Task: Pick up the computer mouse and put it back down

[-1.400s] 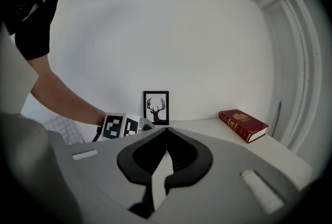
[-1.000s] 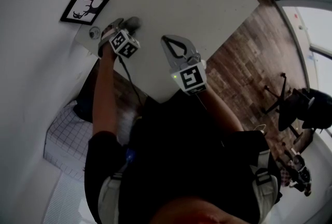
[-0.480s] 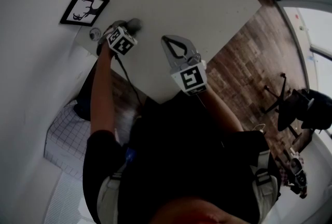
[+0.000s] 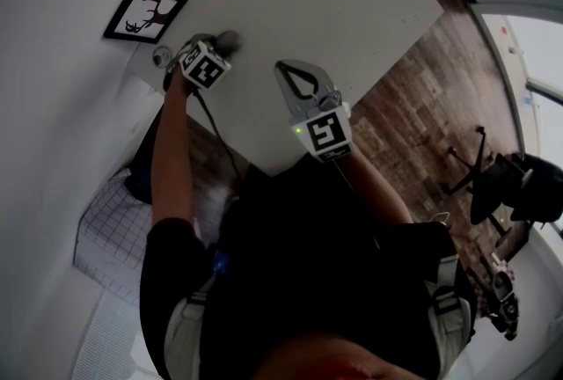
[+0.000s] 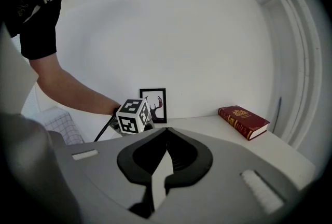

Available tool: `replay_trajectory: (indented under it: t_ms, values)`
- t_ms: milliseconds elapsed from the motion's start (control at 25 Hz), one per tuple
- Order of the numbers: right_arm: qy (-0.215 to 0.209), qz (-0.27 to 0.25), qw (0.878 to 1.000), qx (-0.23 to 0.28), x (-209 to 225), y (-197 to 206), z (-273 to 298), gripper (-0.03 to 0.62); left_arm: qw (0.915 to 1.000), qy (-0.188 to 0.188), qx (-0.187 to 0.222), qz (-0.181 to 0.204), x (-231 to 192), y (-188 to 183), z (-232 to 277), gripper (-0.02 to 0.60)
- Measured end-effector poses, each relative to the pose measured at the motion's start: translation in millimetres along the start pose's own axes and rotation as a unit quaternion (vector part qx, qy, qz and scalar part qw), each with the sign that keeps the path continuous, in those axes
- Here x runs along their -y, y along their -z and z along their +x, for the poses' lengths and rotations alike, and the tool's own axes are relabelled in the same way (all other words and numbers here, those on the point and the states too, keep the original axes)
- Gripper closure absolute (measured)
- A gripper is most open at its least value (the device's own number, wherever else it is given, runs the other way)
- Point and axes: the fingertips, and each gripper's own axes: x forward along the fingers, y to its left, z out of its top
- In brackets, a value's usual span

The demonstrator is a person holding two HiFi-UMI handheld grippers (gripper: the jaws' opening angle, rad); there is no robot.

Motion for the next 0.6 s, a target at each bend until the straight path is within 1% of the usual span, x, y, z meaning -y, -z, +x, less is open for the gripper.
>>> replay_trajectory:
  t_ms: [80,280,400,520,600]
  values:
    - [0.002,-0.001,1.0,0.0,2,1,-1,0.58,0.9999,-0.007,0.009,-0.003,-1,-1,-1,0.304]
    - [0.008,0.0,1.0,-0.001,5,6,-5,0.58,0.9971,-0.055,0.049,-0.019,-3,-1,-7,0.308]
    - [0.01,0.002,1.0,-0.002,4,9,-7,0.58,0.9949,-0.071,0.065,-0.029,0,0,-11,0.308]
    - [0.01,-0.001,1.0,0.004,2,11,-7,0.58,0.9918,-0.082,0.087,-0.043,4,-3,-19,0.31]
    - [0.006,0.009,1.0,0.002,-1,11,-7,0.58,0.9881,-0.097,0.108,-0.052,5,-6,-27,0.313]
